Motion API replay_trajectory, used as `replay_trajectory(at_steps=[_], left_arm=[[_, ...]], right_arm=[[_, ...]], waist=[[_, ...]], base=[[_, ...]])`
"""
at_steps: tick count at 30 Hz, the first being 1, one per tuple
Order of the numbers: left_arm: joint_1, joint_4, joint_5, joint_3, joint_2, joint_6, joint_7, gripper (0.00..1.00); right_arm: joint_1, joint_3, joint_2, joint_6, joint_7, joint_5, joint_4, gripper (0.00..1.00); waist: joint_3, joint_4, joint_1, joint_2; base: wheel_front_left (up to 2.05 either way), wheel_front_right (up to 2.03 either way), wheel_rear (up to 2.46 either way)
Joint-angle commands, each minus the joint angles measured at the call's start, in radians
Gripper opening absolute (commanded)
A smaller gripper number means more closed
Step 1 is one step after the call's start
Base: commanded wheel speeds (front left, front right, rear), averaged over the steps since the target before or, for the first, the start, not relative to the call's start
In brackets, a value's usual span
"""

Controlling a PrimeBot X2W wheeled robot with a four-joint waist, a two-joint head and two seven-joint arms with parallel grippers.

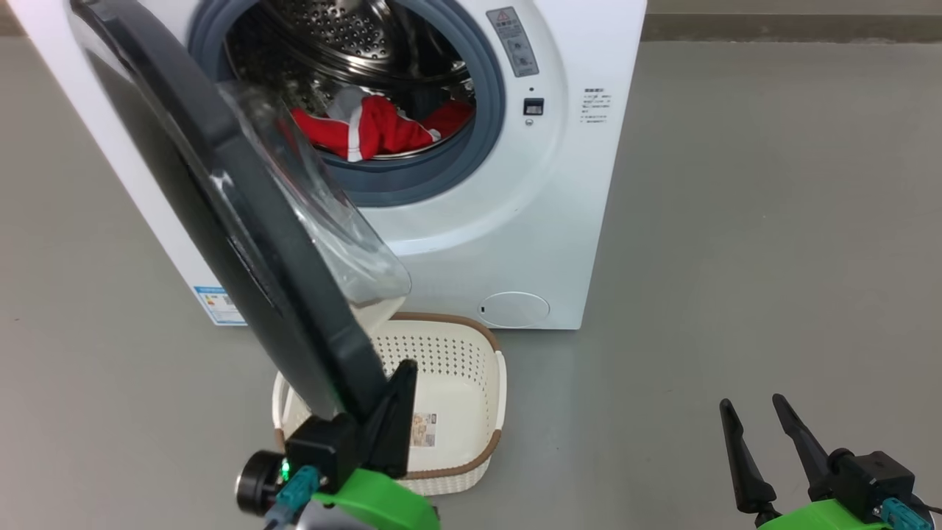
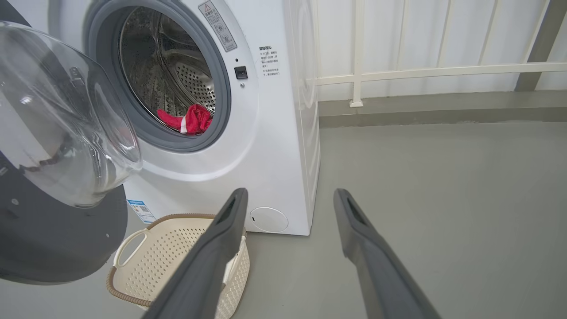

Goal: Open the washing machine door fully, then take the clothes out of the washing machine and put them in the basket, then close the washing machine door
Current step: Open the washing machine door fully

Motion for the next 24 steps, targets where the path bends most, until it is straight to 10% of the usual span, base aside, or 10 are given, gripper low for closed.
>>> replay_trajectory(at_steps=[1, 24], left_arm=[[-0.003, -0.015, -0.009, 0.070, 0.051, 0.032, 0.004, 0.00], [0.142, -0.100, -0.066, 0.210, 0.175, 0.108, -0.013, 0.00]], right_arm=[[-0.042, 0.024, -0.014, 0.003, -0.013, 0.010, -0.019, 1.00], [-0.032, 0.021, -0.013, 0.003, -0.014, -0.004, -0.035, 1.00]], waist=[[-0.004, 0.010, 0.0000, -0.0001], [-0.019, 0.075, 0.0000, -0.0001]], base=[[0.00, 0.00, 0.00], [0.00, 0.00, 0.00]])
